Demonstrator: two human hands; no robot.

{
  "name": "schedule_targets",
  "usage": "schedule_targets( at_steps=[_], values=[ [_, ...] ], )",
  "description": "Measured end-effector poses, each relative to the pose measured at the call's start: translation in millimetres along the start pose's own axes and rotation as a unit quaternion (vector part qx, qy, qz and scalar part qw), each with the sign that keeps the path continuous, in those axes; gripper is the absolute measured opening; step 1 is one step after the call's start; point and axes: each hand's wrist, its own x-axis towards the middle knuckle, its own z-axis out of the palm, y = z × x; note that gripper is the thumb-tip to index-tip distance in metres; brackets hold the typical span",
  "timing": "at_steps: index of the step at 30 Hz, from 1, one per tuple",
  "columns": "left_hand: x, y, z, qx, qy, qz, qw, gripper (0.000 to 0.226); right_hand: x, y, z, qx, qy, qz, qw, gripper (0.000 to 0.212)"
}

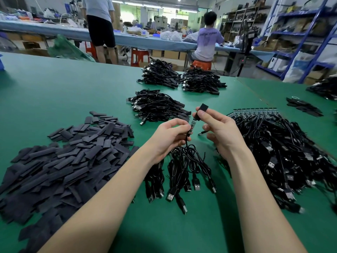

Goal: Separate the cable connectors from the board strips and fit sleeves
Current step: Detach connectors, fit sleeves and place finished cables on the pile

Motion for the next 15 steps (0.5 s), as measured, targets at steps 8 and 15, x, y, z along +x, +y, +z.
schedule_targets(
  at_steps=[8, 15],
  values=[
    [1.0, 0.7, 1.4, 0.038, -0.001, 0.019, 0.999, 0.005, 1.4, -2.3, -0.9, -0.024, 0.08, -0.006, 0.996, 0.021],
    [1.8, 0.1, 0.4, 0.037, 0.006, 0.02, 0.999, 0.004, 2.0, -0.5, 5.0, -0.002, 0.114, -0.007, 0.993, 0.027]
  ],
)
